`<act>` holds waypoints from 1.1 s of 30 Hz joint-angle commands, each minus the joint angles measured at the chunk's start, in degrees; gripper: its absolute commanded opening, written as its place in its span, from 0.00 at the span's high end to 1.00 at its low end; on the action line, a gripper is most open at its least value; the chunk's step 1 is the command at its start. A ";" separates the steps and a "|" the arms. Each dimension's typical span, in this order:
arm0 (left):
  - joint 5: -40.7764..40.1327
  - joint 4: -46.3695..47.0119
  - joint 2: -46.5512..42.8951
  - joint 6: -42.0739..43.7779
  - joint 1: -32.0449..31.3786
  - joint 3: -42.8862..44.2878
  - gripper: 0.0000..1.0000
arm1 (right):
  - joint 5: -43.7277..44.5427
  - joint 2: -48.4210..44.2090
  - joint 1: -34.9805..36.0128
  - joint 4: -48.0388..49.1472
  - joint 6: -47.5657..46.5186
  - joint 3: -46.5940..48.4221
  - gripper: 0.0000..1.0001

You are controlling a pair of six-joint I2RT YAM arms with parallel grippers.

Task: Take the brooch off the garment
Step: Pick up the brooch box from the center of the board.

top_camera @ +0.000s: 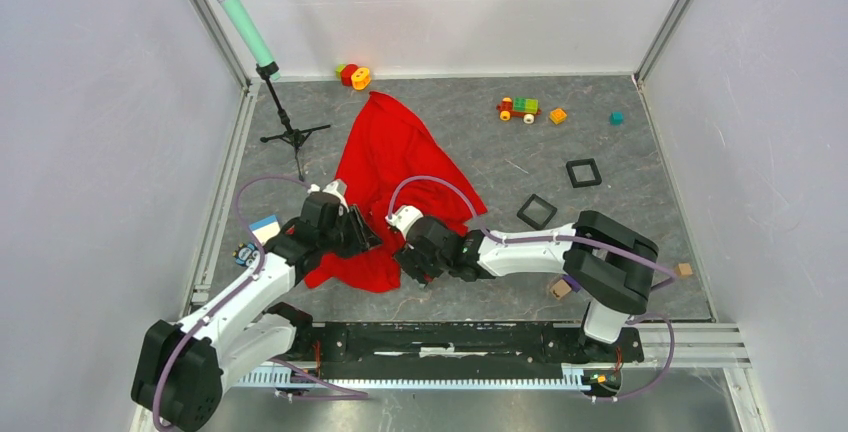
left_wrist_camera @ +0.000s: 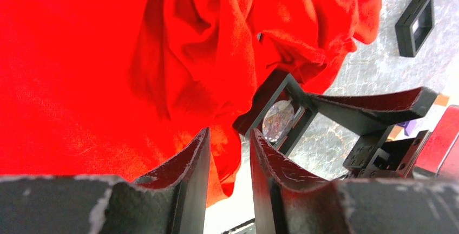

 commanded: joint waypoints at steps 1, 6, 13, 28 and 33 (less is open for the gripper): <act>1.03 4.20 0.19 -1.79 1.79 -0.53 0.61 | -0.02 0.01 0.36 0.91 0.34 1.63 0.23; 0.04 9.97 2.64 -4.14 3.23 -4.10 0.62 | 0.75 -3.50 0.36 0.18 0.70 0.28 0.30; -3.45 12.64 12.26 -4.46 3.93 -3.48 0.65 | 1.76 -10.87 0.10 -1.04 1.95 -4.47 0.31; -6.74 10.85 6.77 -5.24 4.26 -4.71 0.65 | 8.00 -25.53 -15.05 -8.93 7.16 -18.88 0.33; -6.12 10.75 5.24 -5.22 4.24 -4.88 0.65 | 9.46 -29.66 -21.73 -11.84 8.37 -23.02 0.35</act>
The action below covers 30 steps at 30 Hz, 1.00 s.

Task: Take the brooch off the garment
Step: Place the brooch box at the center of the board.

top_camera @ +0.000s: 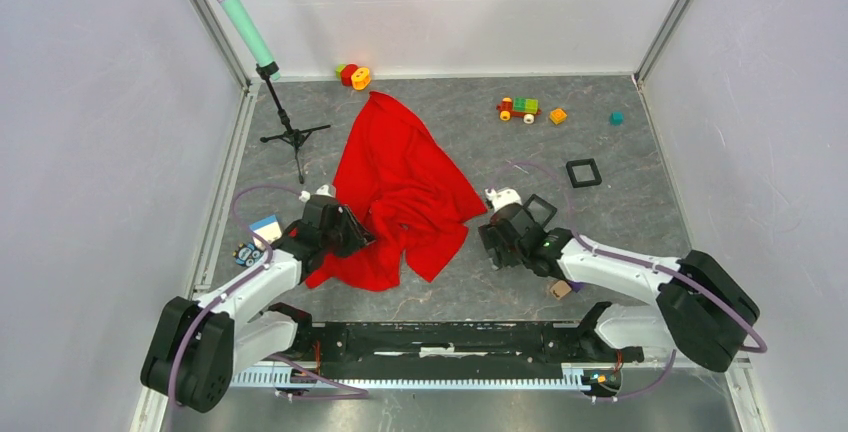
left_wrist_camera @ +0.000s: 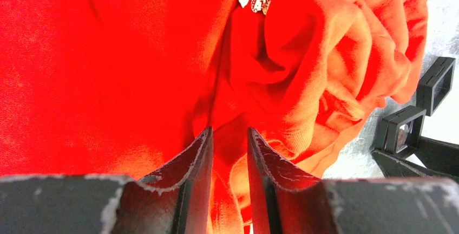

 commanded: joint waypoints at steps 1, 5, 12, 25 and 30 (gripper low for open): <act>-0.91 -0.18 -2.12 -0.65 0.35 -0.32 0.65 | 2.77 -4.11 -5.09 -2.51 2.41 -2.95 0.36; -0.24 -0.42 -3.43 -0.90 0.28 -0.28 0.64 | 1.64 -5.75 -9.33 -3.41 3.25 -4.87 0.37; 6.91 3.77 -2.50 1.29 0.29 0.29 0.63 | 0.93 -6.70 -13.84 -5.33 3.28 -7.00 0.37; 7.56 0.44 -3.61 5.74 -0.43 3.74 0.30 | 2.93 -11.40 -23.50 -8.76 5.69 -9.28 0.12; 2.87 -4.62 -5.85 5.76 -0.43 5.72 0.20 | 3.61 -14.28 -23.56 -11.35 5.23 -6.88 0.02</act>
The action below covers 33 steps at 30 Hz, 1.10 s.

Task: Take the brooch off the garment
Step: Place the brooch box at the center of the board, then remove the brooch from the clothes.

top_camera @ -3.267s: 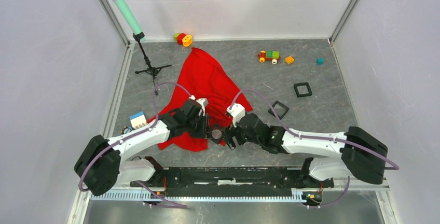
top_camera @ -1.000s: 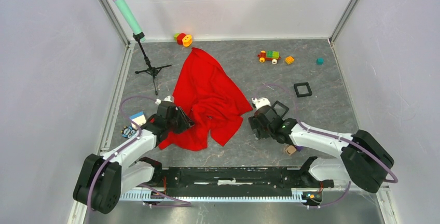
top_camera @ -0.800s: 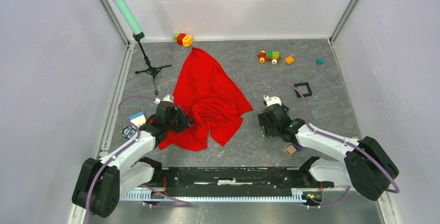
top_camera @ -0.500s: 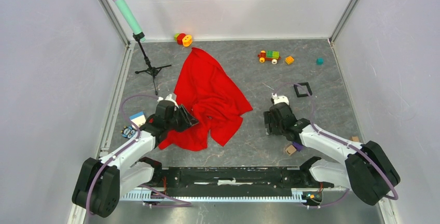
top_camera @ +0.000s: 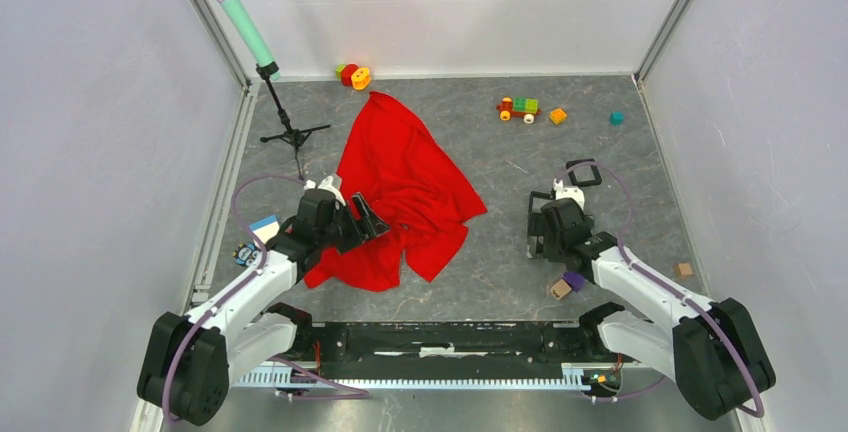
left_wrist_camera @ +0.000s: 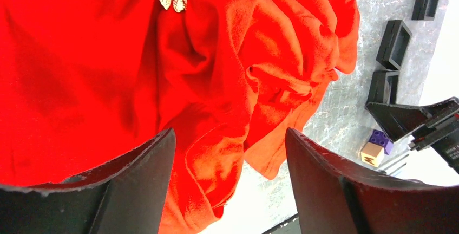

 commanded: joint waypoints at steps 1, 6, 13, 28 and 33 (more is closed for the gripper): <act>-5.72 -5.28 -2.67 2.24 -0.25 3.68 0.17 | 1.63 -1.77 -0.24 -5.74 -0.65 2.29 0.02; -7.57 -7.32 -4.56 0.95 -0.25 3.27 0.14 | -3.33 -5.38 3.74 -6.20 -3.49 6.85 0.02; -2.16 -7.85 -1.88 1.36 -1.02 1.00 0.21 | -12.34 0.24 14.18 6.55 -2.03 10.84 0.03; -0.75 -1.30 13.26 1.88 -4.21 3.96 0.34 | -13.95 33.06 21.07 17.03 -5.74 26.62 0.37; -2.18 -1.50 14.11 1.23 -4.12 3.85 0.61 | -13.86 36.24 20.28 16.93 -4.69 27.82 0.73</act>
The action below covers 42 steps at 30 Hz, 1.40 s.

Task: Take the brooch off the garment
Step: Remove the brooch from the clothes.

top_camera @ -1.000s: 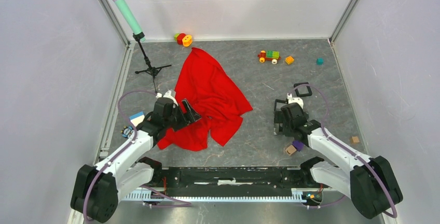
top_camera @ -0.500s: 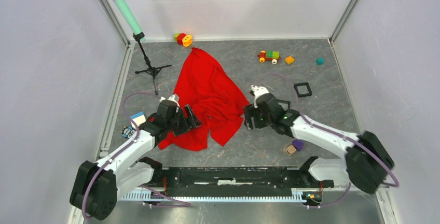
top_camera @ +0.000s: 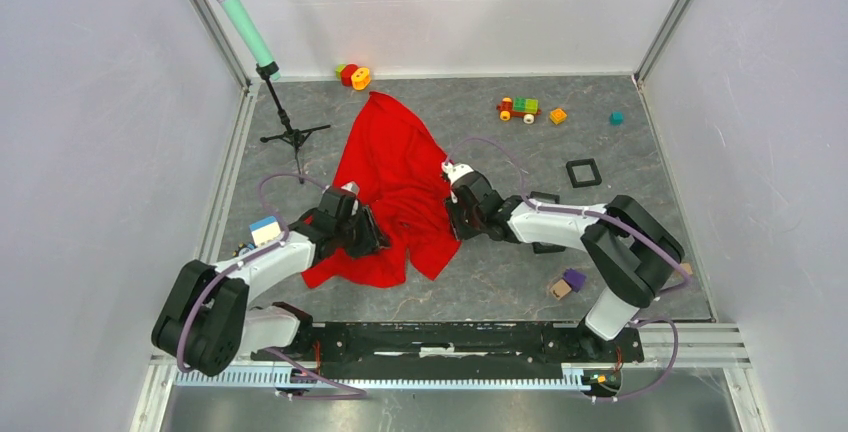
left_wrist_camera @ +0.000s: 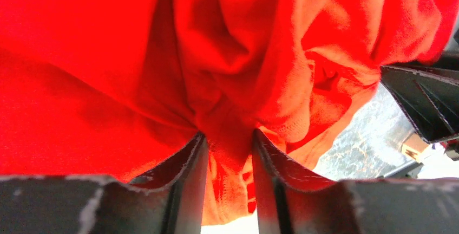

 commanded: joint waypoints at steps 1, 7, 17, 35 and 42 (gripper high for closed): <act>-1.82 -0.85 0.33 1.00 -0.11 0.73 0.73 | 0.83 1.06 -1.32 1.01 1.33 2.42 0.86; 1.09 -11.81 -5.48 2.49 -0.15 4.05 0.98 | 5.31 -9.33 -12.77 -0.22 6.32 -5.49 1.00; 3.27 -26.79 -18.93 2.51 -1.34 9.03 0.97 | 3.84 -15.74 -19.44 -1.71 3.95 -5.01 1.00; -16.25 -32.88 -9.92 -2.19 -27.81 13.75 0.23 | 14.97 -16.96 6.07 -9.84 -1.99 -2.77 0.16; -14.33 -34.00 -12.28 2.98 -18.67 15.54 0.12 | 20.14 -18.83 7.46 -18.90 -4.63 2.00 0.17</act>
